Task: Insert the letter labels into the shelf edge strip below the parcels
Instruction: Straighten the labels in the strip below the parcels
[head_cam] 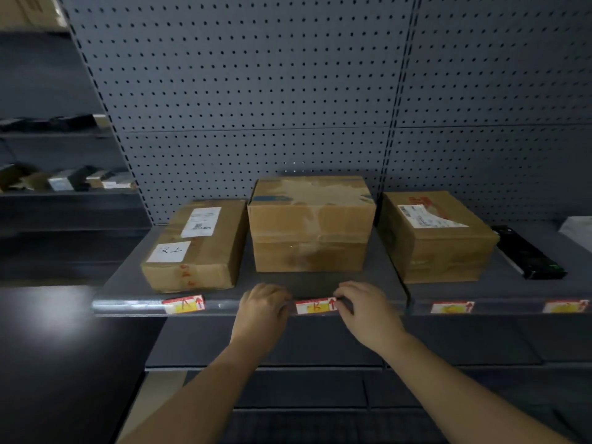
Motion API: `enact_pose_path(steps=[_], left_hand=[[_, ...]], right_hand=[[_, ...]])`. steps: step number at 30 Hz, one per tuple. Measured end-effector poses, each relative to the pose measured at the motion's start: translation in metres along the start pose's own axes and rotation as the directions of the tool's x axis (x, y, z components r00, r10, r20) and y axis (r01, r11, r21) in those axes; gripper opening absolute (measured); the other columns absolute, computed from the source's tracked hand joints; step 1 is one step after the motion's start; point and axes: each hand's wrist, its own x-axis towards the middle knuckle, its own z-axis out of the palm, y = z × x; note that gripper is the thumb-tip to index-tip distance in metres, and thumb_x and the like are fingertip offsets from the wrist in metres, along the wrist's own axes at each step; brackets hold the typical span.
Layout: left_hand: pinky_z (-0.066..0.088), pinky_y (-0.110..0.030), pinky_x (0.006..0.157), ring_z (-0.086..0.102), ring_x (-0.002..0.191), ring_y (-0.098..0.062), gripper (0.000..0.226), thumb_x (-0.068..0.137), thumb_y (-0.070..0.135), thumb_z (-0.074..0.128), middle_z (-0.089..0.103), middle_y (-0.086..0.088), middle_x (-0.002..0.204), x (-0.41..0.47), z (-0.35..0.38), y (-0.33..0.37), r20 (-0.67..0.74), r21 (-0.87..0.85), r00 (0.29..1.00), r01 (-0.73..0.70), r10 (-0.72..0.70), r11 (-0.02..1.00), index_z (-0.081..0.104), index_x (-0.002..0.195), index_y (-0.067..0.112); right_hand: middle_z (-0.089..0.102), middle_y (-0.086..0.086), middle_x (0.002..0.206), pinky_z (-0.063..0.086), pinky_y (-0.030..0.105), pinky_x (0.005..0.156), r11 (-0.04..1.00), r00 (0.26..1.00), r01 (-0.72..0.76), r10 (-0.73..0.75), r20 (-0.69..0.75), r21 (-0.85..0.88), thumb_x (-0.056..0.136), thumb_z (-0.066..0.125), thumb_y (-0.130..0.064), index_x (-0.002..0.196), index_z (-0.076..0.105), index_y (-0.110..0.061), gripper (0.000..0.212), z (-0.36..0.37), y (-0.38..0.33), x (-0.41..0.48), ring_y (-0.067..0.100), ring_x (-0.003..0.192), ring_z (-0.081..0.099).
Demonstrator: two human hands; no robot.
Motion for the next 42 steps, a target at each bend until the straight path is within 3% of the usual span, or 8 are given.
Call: enact_pose_path(steps=[4, 9, 20, 26, 30, 37, 42], left_hand=[[0.048, -0.04, 0.08, 0.06, 0.097, -0.02, 0.016, 0.08, 0.017, 0.072, 0.069, 0.008, 0.104, 0.003, 0.009, -0.007, 0.012, -0.012, 1.0, -0.013, 0.013, 1.0, 0.074, 0.093, 0.026], [0.046, -0.043, 0.086, 0.058, 0.104, -0.021, 0.02, 0.083, 0.025, 0.071, 0.067, 0.005, 0.109, 0.008, 0.022, -0.001, 0.037, 0.025, 0.999, 0.012, -0.013, 1.0, 0.073, 0.103, 0.027], [0.045, -0.04, 0.08, 0.061, 0.095, -0.019, 0.012, 0.076, 0.025, 0.079, 0.07, 0.009, 0.103, 0.008, 0.032, 0.005, 0.003, 0.098, 1.0, 0.017, -0.017, 0.995, 0.076, 0.085, 0.032], [0.042, -0.038, 0.082, 0.061, 0.096, -0.015, 0.009, 0.075, 0.025, 0.08, 0.07, 0.011, 0.102, 0.009, 0.034, 0.009, -0.022, 0.086, 0.999, 0.035, -0.034, 0.996, 0.075, 0.081, 0.032], [0.039, -0.035, 0.083, 0.06, 0.097, -0.012, 0.009, 0.077, 0.023, 0.078, 0.069, 0.014, 0.1, 0.011, 0.038, 0.009, -0.021, 0.065, 0.999, 0.034, -0.033, 0.997, 0.073, 0.079, 0.031], [0.04, -0.034, 0.083, 0.061, 0.093, -0.013, 0.01, 0.084, 0.018, 0.071, 0.066, 0.011, 0.097, 0.015, 0.046, 0.006, 0.009, 0.095, 0.998, -0.067, 0.067, 0.993, 0.068, 0.082, 0.027], [0.045, -0.033, 0.078, 0.061, 0.085, -0.014, 0.01, 0.085, 0.016, 0.068, 0.065, 0.01, 0.088, 0.014, 0.042, -0.003, 0.025, 0.058, 0.998, -0.054, 0.053, 0.997, 0.065, 0.083, 0.025]], right_hand=[[0.066, -0.003, 0.113, 0.045, 0.037, 0.094, 0.999, 0.999, -0.038, 0.038, 0.001, -0.032, 0.094, 0.058, -0.028, 0.105, 0.069, -0.019, 0.018, 0.007, -0.005, 0.0, 0.018, 0.107, 0.058], [0.064, -0.004, 0.121, 0.042, 0.036, 0.098, 0.996, 0.998, -0.054, 0.056, 0.024, -0.068, 0.095, 0.057, -0.028, 0.116, 0.066, -0.019, 0.025, 0.015, 0.001, 0.003, 0.019, 0.113, 0.056], [0.063, -0.007, 0.123, 0.036, 0.035, 0.093, 0.989, 1.0, -0.01, 0.014, 0.027, -0.146, 0.096, 0.054, -0.032, 0.114, 0.067, -0.022, 0.024, 0.017, 0.007, 0.011, 0.017, 0.114, 0.055], [0.071, -0.006, 0.104, 0.046, 0.038, 0.079, 0.981, 0.999, 0.038, -0.041, -0.017, -0.188, 0.088, 0.066, -0.022, 0.091, 0.074, -0.022, 0.008, 0.02, 0.011, 0.012, 0.02, 0.094, 0.063], [0.072, -0.004, 0.105, 0.05, 0.04, 0.078, 0.973, 0.996, 0.076, -0.084, -0.028, -0.216, 0.082, 0.072, -0.02, 0.079, 0.073, -0.024, 0.006, 0.027, 0.019, 0.009, 0.02, 0.092, 0.065], [0.069, -0.006, 0.112, 0.044, 0.038, 0.085, 0.975, 0.994, 0.094, -0.103, -0.035, -0.203, 0.087, 0.066, -0.018, 0.08, 0.067, -0.024, 0.01, 0.033, 0.027, 0.008, 0.016, 0.097, 0.062], [0.07, -0.006, 0.11, 0.045, 0.038, 0.088, 0.981, 0.993, 0.094, -0.103, -0.049, -0.17, 0.087, 0.067, -0.018, 0.079, 0.068, -0.023, 0.01, 0.039, 0.021, 0.009, 0.016, 0.098, 0.062]])
